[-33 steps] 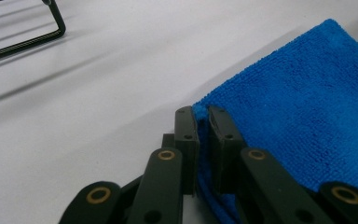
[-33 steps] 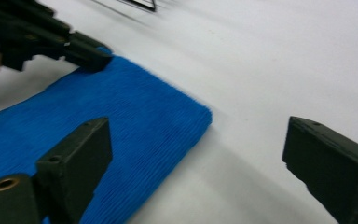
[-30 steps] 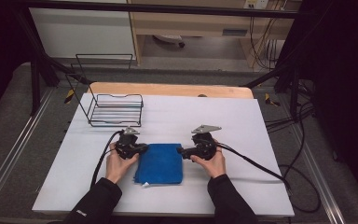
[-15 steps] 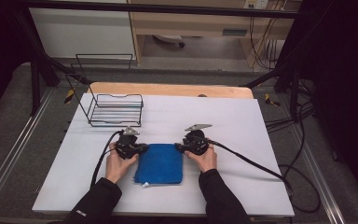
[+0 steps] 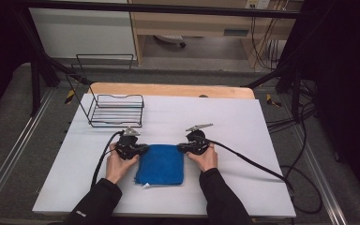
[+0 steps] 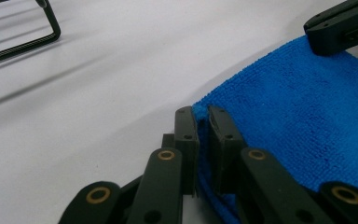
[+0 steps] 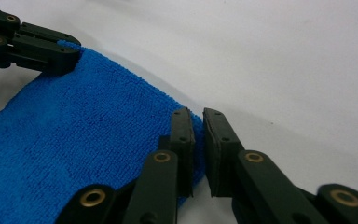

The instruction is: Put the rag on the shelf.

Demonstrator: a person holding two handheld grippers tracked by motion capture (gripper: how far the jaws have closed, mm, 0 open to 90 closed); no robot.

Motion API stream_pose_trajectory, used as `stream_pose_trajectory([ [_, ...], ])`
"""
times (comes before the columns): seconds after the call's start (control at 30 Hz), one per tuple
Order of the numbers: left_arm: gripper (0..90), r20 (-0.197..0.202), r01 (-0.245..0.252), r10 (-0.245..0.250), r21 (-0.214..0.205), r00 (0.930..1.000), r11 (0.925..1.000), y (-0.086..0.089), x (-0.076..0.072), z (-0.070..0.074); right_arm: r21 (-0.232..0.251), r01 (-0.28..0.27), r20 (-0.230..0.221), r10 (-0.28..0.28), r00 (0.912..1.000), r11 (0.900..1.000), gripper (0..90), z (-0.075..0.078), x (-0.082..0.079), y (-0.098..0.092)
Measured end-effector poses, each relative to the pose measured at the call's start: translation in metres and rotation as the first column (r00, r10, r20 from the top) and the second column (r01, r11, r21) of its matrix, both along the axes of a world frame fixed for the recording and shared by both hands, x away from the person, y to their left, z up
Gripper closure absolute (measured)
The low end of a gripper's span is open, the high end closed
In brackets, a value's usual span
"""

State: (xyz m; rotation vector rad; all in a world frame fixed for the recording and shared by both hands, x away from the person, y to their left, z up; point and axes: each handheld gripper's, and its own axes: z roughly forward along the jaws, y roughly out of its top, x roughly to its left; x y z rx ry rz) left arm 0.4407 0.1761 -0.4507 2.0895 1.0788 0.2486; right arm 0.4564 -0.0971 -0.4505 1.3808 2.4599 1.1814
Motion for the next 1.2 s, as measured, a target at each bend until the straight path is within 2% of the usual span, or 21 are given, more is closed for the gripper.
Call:
stream_pose_trajectory([
  [0.17,83.2,-0.004,-0.006,0.006,-0.012,1.0000,0.9999,0.001,0.000,0.000,0.011,-0.007,-0.021,0.007,0.9998,0.9999,86.8,0.003,0.001,-0.002],
  [0.33,84.0,-0.006,-0.010,0.010,-0.037,0.9999,0.9992,0.003,-0.001,0.003,0.029,-0.014,0.005,0.014,0.9999,0.9995,87.0,0.011,-0.003,-0.004],
  [0.67,84.2,0.072,0.005,0.000,-0.072,0.9974,0.9974,0.008,-0.013,0.019,0.062,-0.027,0.083,0.022,0.9963,0.9977,87.0,0.027,-0.017,-0.008],
  [1.03,84.2,0.130,0.022,-0.007,-0.110,0.9914,0.9937,0.012,-0.024,0.036,0.098,-0.048,0.144,0.034,0.9889,0.9941,87.0,0.043,-0.030,-0.013],
  [1.2,84.2,0.144,0.037,-0.019,-0.121,0.9893,0.9919,0.012,-0.027,0.042,0.107,-0.057,0.173,0.038,0.9841,0.9926,87.1,0.049,-0.036,-0.016],
])
